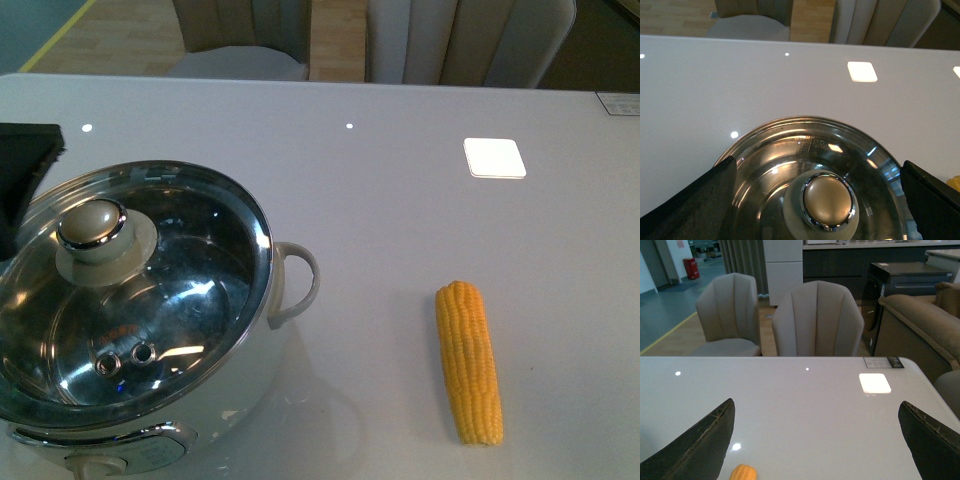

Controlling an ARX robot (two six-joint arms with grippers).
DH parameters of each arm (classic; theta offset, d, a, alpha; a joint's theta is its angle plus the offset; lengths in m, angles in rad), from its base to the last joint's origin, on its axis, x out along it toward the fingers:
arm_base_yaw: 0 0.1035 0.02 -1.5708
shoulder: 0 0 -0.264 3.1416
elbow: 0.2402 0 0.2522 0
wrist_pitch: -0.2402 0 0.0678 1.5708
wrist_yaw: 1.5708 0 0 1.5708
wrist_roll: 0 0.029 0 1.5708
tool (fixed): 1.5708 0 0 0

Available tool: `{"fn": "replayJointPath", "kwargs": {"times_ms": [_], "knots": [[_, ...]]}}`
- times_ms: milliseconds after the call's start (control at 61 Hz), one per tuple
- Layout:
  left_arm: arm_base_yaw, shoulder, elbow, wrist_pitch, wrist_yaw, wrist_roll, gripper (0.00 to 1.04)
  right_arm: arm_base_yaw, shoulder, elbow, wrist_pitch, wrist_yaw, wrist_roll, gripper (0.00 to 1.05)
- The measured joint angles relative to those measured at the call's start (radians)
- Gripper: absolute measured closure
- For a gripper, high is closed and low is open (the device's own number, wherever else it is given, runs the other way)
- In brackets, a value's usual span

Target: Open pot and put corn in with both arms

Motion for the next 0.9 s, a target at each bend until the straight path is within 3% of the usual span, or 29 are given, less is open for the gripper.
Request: {"fn": "replayJointPath", "kwargs": {"times_ms": [295, 902], "knots": [[-0.050, 0.341, 0.031, 0.232, -0.066, 0.000, 0.07, 0.000, 0.000, 0.000, 0.000, 0.000, 0.000, 0.09], [-0.078, 0.536, 0.117, 0.276, -0.092, 0.022, 0.07, 0.000, 0.000, 0.000, 0.000, 0.000, 0.000, 0.09]]}}
